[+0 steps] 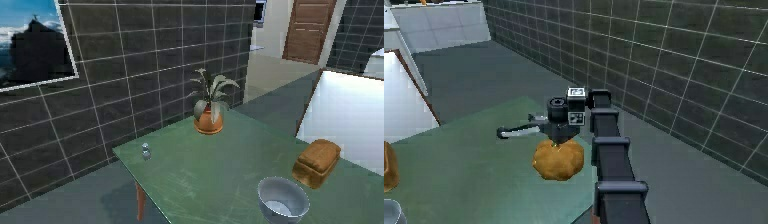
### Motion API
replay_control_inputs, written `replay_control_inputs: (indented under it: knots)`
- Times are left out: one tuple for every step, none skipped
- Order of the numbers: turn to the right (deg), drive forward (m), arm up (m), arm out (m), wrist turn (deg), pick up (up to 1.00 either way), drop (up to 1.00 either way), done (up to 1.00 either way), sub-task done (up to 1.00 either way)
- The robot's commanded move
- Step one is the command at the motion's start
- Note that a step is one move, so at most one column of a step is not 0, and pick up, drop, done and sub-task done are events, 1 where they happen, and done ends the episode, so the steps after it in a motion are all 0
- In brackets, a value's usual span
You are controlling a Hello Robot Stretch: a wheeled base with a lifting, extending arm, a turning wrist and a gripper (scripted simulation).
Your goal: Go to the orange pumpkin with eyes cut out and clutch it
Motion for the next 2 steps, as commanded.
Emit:
replay_control_inputs:
  knots:
    - [0.0,0.00,0.00,0.00,39.0,0.00,0.00,0.00,0.00]
    - [0.0,0.00,-0.30,0.00,0.0,0.00,0.00,0.00,0.00]
